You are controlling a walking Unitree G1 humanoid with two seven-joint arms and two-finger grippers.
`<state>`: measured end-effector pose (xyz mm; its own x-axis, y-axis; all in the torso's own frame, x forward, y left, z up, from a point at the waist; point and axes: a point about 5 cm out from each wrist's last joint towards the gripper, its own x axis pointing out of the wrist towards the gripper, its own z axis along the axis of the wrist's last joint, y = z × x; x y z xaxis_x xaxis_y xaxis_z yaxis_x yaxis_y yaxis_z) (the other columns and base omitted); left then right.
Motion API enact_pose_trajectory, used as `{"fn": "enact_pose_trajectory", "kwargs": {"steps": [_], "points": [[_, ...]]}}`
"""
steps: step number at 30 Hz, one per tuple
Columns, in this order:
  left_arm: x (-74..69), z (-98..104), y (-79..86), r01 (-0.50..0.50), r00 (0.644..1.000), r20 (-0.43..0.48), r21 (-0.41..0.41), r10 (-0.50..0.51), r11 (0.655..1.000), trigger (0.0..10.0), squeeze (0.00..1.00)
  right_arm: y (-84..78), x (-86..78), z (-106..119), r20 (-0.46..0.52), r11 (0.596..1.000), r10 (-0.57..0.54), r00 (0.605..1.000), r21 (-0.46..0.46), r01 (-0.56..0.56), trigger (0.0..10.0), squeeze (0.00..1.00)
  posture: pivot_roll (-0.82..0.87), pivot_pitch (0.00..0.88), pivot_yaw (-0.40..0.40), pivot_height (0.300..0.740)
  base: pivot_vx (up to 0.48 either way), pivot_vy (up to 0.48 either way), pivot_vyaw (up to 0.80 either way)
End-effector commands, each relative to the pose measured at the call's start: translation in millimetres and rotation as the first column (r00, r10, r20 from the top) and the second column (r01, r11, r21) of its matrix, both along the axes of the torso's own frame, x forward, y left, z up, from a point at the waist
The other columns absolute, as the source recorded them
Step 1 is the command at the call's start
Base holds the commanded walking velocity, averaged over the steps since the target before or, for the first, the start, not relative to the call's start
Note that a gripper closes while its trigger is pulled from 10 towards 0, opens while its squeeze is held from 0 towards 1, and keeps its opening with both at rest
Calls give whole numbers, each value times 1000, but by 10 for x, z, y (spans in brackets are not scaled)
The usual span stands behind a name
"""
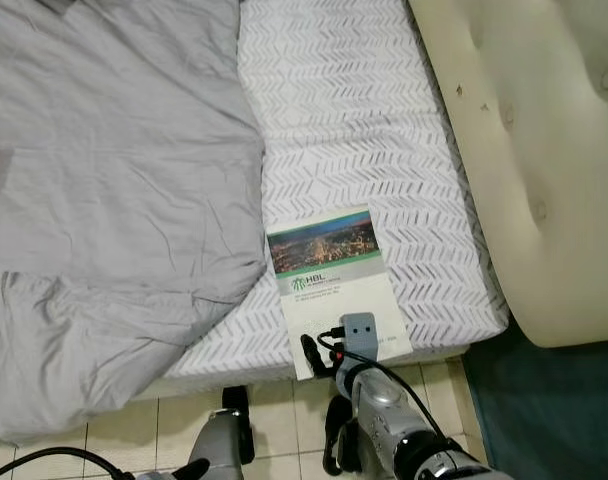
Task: Clean up the room
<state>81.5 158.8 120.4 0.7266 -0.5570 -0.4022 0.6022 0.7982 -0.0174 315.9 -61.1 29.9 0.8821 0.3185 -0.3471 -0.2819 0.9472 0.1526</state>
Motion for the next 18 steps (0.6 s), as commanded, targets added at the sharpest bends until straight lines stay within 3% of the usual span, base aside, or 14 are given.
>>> {"fn": "enact_pose_trajectory", "kwargs": {"steps": [1, 4, 6, 8, 9, 11, 12, 15, 18], "points": [[-42, 23, 7, -18, 999, 28, 37, 17, 999, 10000, 0, 22, -101, -125, -45, 998, 30, 999, -59, -33, 10000, 0, 194, 673, -36, 740, 0, 0, 0], [-37, 23, 32, -43, 996, 84, 77, 37, 996, 10000, 0, 30, -95, -117, -36, 996, 41, 999, -83, -44, 10000, 0, 192, 675, -42, 740, 0, 0, 0], [-18, 2, 30, -83, 982, 177, 111, 62, 990, 10000, 0, 53, -65, -75, -14, 994, 51, 999, -95, -52, 10000, 0, 167, 682, -69, 740, 0, 0, 0], [100, 61, -98, -52, 957, 289, 100, 21, 994, 10000, 0, 61, -29, -31, 2, 995, 52, 999, -89, -52, 10000, 0, 124, 706, -115, 740, 0, 0, 0], [100, 61, -98, -52, 957, 289, 100, 21, 994, 10000, 0, 61, -29, -31, 2, 995, 52, 999, -89, -52, 10000, 0, 124, 706, -115, 740, 0, 0, 0], [228, 100, -191, -29, 916, 400, 108, -17, 994, 10000, 0, 60, -2, -1, 13, 994, 53, 999, -96, -51, 10000, 0, 88, 730, -146, 740, 0, 0, 0], [278, 21, -197, -36, 902, 431, 126, -22, 991, 10000, 0, 64, 0, 4, 18, 993, 55, 998, -102, -53, 10000, 0, 75, 731, -159, 740, 0, 0, 0], [313, -76, -186, -50, 897, 442, 137, -16, 989, 10000, 0, 66, 2, 8, 22, 994, 52, 998, -98, -50, 10000, 0, 71, 732, -160, 740, 0, 0, 0], [402, -403, -88, -137, 914, 401, 165, 61, 977, 10000, 0, 66, 8, 14, 18, 997, 30, 999, -76, -29, 10000, 0, 60, 743, -173, 740, 0, 0, 0]]}}
